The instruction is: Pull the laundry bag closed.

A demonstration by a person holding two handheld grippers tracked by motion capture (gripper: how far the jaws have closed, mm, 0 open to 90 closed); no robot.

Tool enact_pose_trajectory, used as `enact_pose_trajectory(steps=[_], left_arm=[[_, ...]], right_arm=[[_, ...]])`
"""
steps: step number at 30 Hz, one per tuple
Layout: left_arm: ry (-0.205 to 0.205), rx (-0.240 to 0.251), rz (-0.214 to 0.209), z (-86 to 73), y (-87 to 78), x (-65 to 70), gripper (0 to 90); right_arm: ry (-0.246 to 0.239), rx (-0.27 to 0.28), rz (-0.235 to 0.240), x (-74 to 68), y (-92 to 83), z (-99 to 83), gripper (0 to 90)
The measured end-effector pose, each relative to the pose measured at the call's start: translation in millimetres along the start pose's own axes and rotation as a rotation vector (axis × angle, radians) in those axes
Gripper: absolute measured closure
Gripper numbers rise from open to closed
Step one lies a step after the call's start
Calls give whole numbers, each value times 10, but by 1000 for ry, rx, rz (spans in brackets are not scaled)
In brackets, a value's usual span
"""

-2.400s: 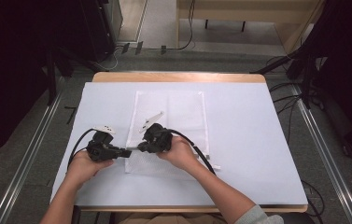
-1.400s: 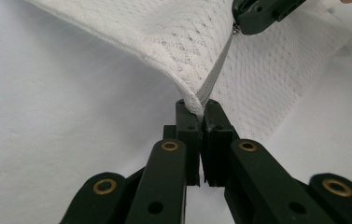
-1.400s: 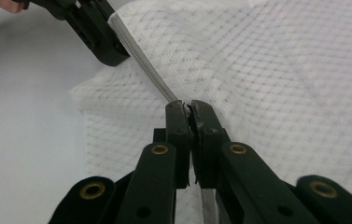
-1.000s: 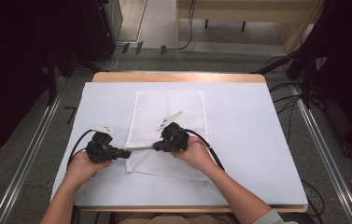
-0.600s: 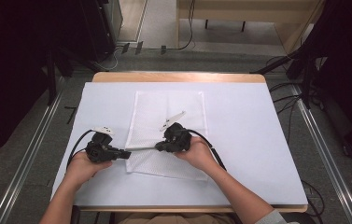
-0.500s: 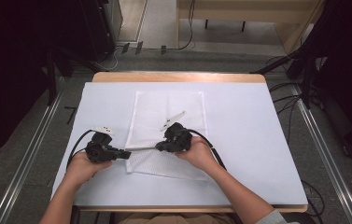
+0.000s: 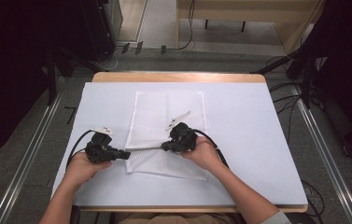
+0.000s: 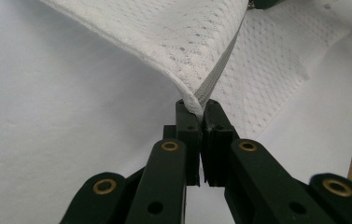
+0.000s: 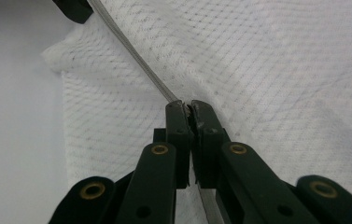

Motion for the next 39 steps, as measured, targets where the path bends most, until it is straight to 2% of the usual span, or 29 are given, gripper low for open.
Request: enact_pose_trajectory(steps=[17,28,39], left_arm=[[-7,-4,4,-22,-5,-9,881],[-1,-2,4,-21,-7,2,880],[0,0,-2,-21,-11,9,880]], right_arm=[[40,-7,-10,109,-116,-117,885],[38,-4,-14,112,-191,-166,885],[48,-1,-30,175,-307,-284,884]])
Point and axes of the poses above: each handheld gripper's, and its own axes: y roughly forward along the jaws, z roughly out of its top, x roughly to its right, the point moved 10 cm from there along y, roughly forward along the jaws, and after that the axes turned 8 degrees about -x, right-handed, at the moved point
